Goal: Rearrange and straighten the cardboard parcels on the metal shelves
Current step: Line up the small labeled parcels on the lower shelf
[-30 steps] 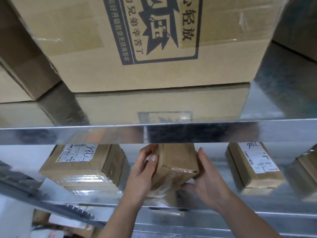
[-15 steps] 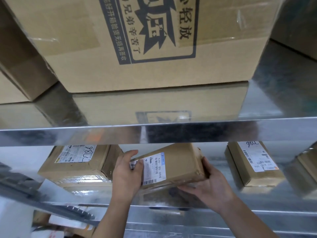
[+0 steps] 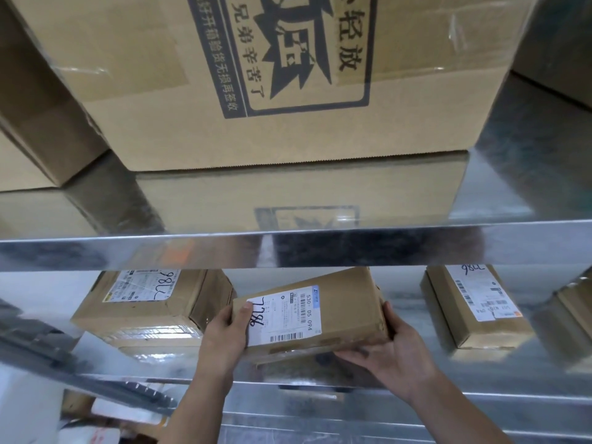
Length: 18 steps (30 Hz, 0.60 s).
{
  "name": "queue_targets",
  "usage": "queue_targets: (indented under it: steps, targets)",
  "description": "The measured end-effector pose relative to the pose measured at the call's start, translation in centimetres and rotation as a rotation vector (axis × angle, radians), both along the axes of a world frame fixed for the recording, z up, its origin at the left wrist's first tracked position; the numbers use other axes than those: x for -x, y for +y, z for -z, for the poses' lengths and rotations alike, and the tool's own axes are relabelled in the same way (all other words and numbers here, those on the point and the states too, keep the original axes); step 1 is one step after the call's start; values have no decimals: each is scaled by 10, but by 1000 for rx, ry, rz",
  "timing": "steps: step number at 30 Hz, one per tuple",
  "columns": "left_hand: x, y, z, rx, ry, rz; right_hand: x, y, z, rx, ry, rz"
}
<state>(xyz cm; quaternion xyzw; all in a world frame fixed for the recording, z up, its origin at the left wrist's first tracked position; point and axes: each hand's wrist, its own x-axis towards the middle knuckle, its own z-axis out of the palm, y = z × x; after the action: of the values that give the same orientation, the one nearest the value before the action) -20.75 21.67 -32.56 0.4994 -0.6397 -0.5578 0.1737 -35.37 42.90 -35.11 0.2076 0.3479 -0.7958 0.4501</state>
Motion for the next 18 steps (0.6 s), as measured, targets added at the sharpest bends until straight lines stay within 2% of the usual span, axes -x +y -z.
queue_targets:
  steps: [3, 9, 18]
  targets:
    - [0, 2, -1, -4, 37, 11, 1, 1, -1, -62, 49, 2]
    - [-2, -4, 3, 24, 107, -3, -2, 2, -5, -244, 296, -47]
    - [-7, -9, 6, 14, 208, -14, -5, -5, -11, -585, 542, -136]
